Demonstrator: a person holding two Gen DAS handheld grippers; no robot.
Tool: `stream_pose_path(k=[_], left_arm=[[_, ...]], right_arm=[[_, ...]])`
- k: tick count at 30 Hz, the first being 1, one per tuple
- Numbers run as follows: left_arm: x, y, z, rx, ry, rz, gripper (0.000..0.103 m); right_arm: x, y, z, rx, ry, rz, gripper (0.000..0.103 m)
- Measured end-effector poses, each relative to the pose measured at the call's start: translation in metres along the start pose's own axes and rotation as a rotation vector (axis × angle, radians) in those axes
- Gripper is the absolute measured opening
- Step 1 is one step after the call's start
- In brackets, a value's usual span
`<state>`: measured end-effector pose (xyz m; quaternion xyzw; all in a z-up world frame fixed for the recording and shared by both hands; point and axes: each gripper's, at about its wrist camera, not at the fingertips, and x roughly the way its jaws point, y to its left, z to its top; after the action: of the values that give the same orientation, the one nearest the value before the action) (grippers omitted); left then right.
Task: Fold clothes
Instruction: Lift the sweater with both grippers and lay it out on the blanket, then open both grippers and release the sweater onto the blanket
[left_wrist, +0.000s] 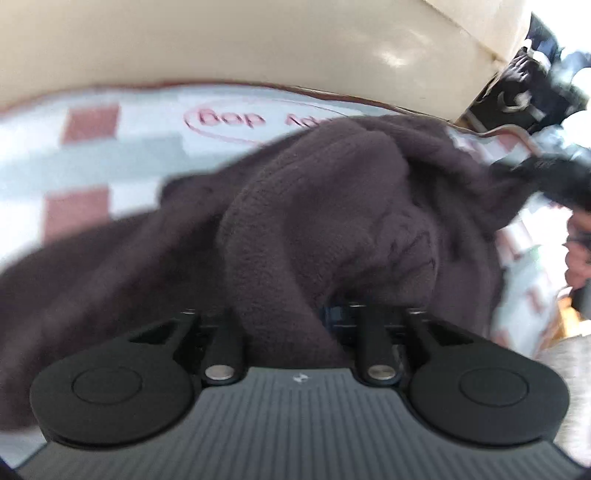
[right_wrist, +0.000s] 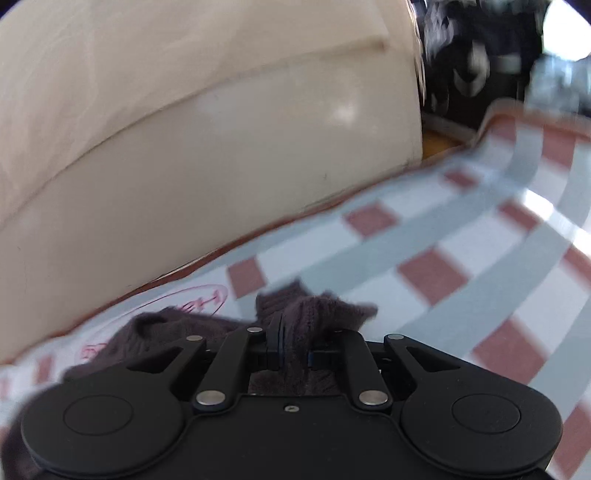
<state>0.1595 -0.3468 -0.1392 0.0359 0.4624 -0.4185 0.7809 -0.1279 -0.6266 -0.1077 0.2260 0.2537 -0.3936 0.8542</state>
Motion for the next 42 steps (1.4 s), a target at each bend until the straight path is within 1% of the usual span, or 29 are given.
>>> stream_pose_path(k=[2, 3, 4, 5, 8, 9, 12, 14, 17, 19, 21, 24, 26, 29, 30, 31, 32, 33, 34, 35, 36, 37, 38, 39, 42], left_arm=[[0.001, -0.003, 0.002, 0.0, -0.022, 0.045, 0.017], [-0.008, -0.002, 0.007, -0.016, -0.067, 0.088, 0.016], [-0.016, -0.001, 0.011, -0.007, -0.116, 0.121, 0.014], [-0.025, -0.003, 0.014, 0.015, -0.157, 0.151, 0.014], [-0.044, -0.01, 0.022, 0.09, -0.22, 0.228, 0.012], [-0.051, -0.011, 0.024, 0.104, -0.24, 0.25, 0.012], [-0.075, -0.009, 0.031, 0.12, -0.309, 0.318, 0.012], [-0.094, -0.005, 0.037, 0.129, -0.366, 0.375, 0.011], [-0.129, 0.008, 0.048, 0.086, -0.441, 0.417, 0.011], [-0.152, 0.017, 0.053, 0.048, -0.476, 0.43, 0.011], [-0.176, 0.025, 0.053, 0.014, -0.514, 0.437, 0.011], [-0.203, 0.025, 0.047, 0.034, -0.585, 0.496, 0.011], [-0.207, 0.025, 0.043, 0.039, -0.571, 0.505, 0.012], [-0.185, 0.041, 0.037, -0.03, -0.397, 0.402, 0.012], [-0.177, 0.047, 0.034, -0.052, -0.337, 0.37, 0.012], [-0.164, 0.051, 0.027, -0.064, -0.267, 0.354, 0.012], [-0.151, 0.056, 0.02, -0.075, -0.198, 0.337, 0.012], [-0.138, 0.06, 0.013, -0.082, -0.132, 0.325, 0.012], [-0.128, 0.06, 0.008, -0.058, -0.091, 0.343, 0.012], [-0.122, 0.061, 0.001, -0.031, -0.074, 0.368, 0.012], [-0.12, 0.063, 0.003, -0.019, -0.067, 0.381, 0.012], [-0.118, 0.066, 0.004, -0.006, -0.06, 0.393, 0.012], [-0.117, 0.07, 0.006, 0.004, -0.055, 0.401, 0.012], [-0.122, 0.077, 0.004, -0.008, -0.056, 0.392, 0.012], [-0.129, 0.079, 0.006, -0.06, -0.078, 0.377, 0.012]], right_arm=[[-0.017, 0.005, 0.002, -0.056, -0.12, -0.037, 0.013], [-0.024, 0.005, 0.003, -0.063, -0.155, -0.05, 0.013], [-0.03, 0.004, 0.004, -0.06, -0.183, -0.058, 0.013], [-0.034, 0.001, 0.005, -0.039, -0.193, -0.052, 0.013], [-0.042, -0.001, 0.009, -0.007, -0.206, -0.029, 0.012], [-0.046, 0.002, 0.013, -0.018, -0.221, -0.019, 0.012], [-0.063, 0.011, 0.031, -0.058, -0.28, 0.008, 0.011], [-0.076, 0.012, 0.049, -0.068, -0.322, 0.016, 0.009], [-0.098, 0.006, 0.081, -0.058, -0.384, 0.01, 0.009], [-0.11, -0.001, 0.1, -0.059, -0.418, -0.015, 0.008], [-0.12, -0.007, 0.109, -0.089, -0.449, -0.069, 0.008], [-0.13, -0.019, 0.114, -0.131, -0.477, -0.16, 0.008], [-0.127, -0.031, 0.111, -0.123, -0.437, -0.21, 0.008], [-0.093, -0.052, 0.101, -0.09, -0.235, -0.246, 0.01], [-0.075, -0.058, 0.095, -0.075, -0.115, -0.238, 0.011], [-0.054, -0.063, 0.089, -0.08, 0.035, -0.224, 0.012], [-0.037, -0.065, 0.083, -0.084, 0.149, -0.219, 0.017], [-0.027, -0.064, 0.075, -0.089, 0.226, -0.218, 0.017], [-0.025, -0.06, 0.069, -0.099, 0.243, -0.226, 0.02], [-0.028, -0.054, 0.068, -0.111, 0.21, -0.239, 0.029], [-0.03, -0.047, 0.068, -0.125, 0.183, -0.24, 0.035], [-0.031, -0.039, 0.073, -0.142, 0.17, -0.214, 0.043], [-0.031, -0.03, 0.076, -0.153, 0.158, -0.178, 0.044], [-0.031, -0.018, 0.078, -0.15, 0.151, -0.116, 0.044], [-0.017, 0.017, 0.087, -0.129, 0.161, 0.098, 0.046]])
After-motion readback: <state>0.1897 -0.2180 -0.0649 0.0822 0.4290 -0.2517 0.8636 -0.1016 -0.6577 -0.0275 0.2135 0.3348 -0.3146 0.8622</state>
